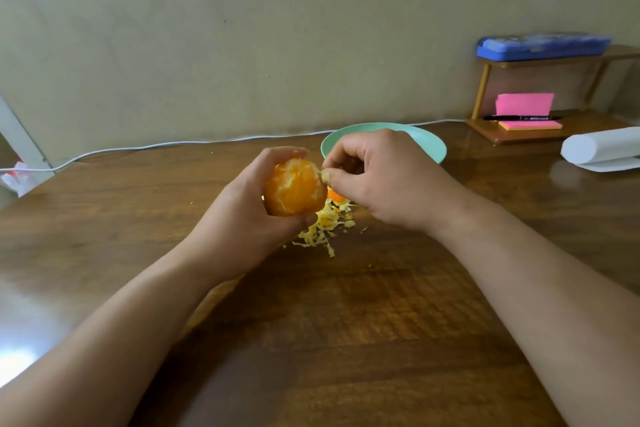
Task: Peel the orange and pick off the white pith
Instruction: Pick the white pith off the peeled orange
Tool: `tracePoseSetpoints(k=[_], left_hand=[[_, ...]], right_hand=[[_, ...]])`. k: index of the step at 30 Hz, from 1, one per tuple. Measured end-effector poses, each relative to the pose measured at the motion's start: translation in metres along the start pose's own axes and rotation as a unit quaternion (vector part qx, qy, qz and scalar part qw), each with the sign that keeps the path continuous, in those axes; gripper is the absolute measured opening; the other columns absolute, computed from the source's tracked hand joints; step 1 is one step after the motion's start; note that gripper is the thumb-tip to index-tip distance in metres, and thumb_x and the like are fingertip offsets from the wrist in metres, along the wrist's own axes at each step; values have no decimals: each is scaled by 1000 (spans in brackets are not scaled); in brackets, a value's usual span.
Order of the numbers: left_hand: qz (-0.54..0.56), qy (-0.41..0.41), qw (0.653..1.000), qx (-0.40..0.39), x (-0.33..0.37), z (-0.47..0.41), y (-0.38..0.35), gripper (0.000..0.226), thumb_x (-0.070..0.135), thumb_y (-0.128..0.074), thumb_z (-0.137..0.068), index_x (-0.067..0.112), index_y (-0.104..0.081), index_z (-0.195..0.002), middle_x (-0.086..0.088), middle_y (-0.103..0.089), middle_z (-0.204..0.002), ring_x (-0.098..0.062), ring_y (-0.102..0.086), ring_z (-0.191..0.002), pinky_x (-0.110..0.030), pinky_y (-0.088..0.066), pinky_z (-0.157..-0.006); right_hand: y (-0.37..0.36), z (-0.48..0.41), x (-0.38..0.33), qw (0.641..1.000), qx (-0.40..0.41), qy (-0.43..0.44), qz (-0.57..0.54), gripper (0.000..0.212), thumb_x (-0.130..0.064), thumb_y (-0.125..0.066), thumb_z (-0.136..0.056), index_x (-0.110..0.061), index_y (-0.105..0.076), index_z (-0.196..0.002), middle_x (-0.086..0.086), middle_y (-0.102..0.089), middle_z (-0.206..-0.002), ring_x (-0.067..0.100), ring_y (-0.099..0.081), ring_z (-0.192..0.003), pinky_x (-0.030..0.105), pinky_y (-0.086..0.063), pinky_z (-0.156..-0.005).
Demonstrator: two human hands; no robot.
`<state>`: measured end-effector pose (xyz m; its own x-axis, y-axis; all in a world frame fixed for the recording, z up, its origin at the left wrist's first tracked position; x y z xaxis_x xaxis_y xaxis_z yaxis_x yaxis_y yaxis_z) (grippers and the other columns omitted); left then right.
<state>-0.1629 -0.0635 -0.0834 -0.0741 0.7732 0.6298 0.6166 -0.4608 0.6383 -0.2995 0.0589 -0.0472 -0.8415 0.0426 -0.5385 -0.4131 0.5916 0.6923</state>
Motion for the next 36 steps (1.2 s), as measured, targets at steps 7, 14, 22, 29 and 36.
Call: tracePoseSetpoints(k=[7, 14, 22, 29, 36], left_hand=[[-29, -22, 999, -12, 4, 1, -3, 76, 37, -93, -79, 48, -50, -141, 27, -60, -124, -3, -63, -107, -13, -49, -79], [46, -15, 999, -21, 4, -1, -1, 74, 36, -94, -77, 45, -55, -138, 21, -65, -121, -10, -67, -107, -30, -59, -85], [122, 4, 992, -29, -2, -1, 0, 74, 35, -93, -75, 42, -57, -139, 15, -66, -123, -14, -70, -111, -33, -61, -92], [196, 79, 977, 1, -18, -4, 3, 76, 38, -98, -71, 39, -59, -137, 1, -68, -125, -22, -75, -105, -42, -65, -88], [158, 92, 983, 3, -23, -3, 3, 72, 38, -92, -73, 43, -58, -136, 5, -66, -126, -20, -74, -106, -42, -66, -88]], right_hand=[[-1, 2, -15, 991, 15, 54, 123, 8, -24, -71, -90, -24, -71, -82, -9, -66, -70, 11, -58, -65, 30, -47, -62], [2, 3, -4, 999, 30, 31, 7, 10, -17, -72, -89, -23, -70, -82, -9, -67, -71, 9, -62, -66, 25, -51, -61], [7, 0, 9, 999, 22, -19, -45, 18, -19, -60, -104, -25, -75, -96, -4, -75, -81, 20, -73, -77, 47, -60, -73], [-3, 1, 12, 998, -34, -34, 27, 24, -25, -57, -104, -28, -72, -85, -6, -67, -69, 9, -55, -58, 33, -46, -57], [-11, 4, 1, 999, -17, -11, 43, 16, -24, -68, -96, -32, -68, -110, -15, -70, -114, 8, -64, -99, 39, -57, -87]])
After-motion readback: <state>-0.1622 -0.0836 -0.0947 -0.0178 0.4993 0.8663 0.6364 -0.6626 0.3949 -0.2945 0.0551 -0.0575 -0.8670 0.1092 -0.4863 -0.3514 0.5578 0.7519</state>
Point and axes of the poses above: each hand's wrist, its own z-axis away from the middle knuckle, its own y-axis out of the back of the hand, x = y × z, the point moved 8 cm from there along -z, towards the middle knuckle
